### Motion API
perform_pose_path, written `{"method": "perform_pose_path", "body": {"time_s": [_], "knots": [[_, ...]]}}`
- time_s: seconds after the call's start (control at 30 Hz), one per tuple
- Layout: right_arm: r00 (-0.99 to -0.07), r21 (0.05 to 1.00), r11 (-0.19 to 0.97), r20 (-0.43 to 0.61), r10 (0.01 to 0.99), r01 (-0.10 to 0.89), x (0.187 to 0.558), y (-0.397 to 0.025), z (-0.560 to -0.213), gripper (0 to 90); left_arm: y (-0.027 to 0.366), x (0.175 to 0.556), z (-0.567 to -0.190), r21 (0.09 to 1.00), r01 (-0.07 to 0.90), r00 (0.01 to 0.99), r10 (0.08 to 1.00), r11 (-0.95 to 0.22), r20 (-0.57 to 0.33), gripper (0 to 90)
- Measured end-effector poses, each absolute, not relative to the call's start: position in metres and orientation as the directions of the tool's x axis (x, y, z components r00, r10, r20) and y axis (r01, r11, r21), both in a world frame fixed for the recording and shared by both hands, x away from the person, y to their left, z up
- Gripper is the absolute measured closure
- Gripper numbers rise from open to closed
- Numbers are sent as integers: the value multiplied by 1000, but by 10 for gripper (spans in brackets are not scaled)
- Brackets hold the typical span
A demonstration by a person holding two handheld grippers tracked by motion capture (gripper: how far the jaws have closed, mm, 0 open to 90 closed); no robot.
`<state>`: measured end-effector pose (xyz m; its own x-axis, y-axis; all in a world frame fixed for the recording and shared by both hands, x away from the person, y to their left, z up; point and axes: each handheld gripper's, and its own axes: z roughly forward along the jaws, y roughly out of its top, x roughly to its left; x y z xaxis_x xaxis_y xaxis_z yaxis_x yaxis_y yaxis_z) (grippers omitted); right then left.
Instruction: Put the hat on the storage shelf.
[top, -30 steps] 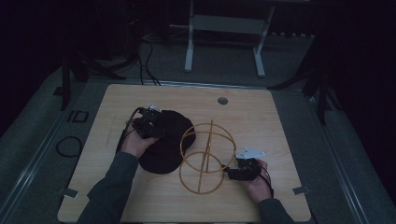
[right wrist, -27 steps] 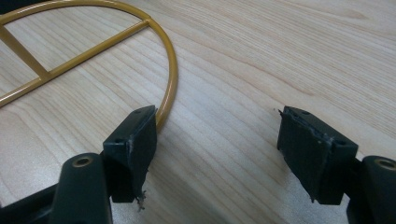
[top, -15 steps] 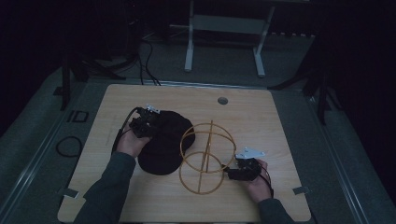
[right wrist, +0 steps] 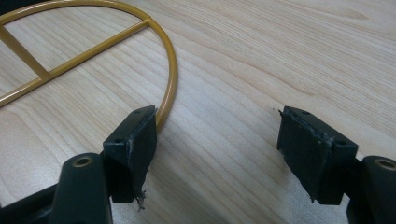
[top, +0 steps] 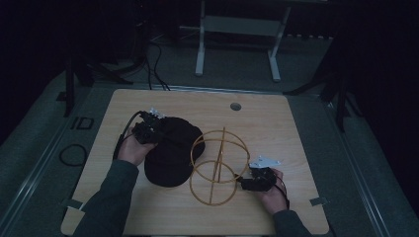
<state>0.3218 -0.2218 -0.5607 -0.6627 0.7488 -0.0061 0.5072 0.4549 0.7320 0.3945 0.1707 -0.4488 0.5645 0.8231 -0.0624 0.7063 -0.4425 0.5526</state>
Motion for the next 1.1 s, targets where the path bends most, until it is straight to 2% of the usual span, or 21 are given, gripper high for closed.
{"method": "perform_pose_path", "body": {"time_s": [1.1], "knots": [[-662,732,454,-6,749,507,322,-222,-561,283,200,372,-418,614,653,624,774,-444,-104,837]]}}
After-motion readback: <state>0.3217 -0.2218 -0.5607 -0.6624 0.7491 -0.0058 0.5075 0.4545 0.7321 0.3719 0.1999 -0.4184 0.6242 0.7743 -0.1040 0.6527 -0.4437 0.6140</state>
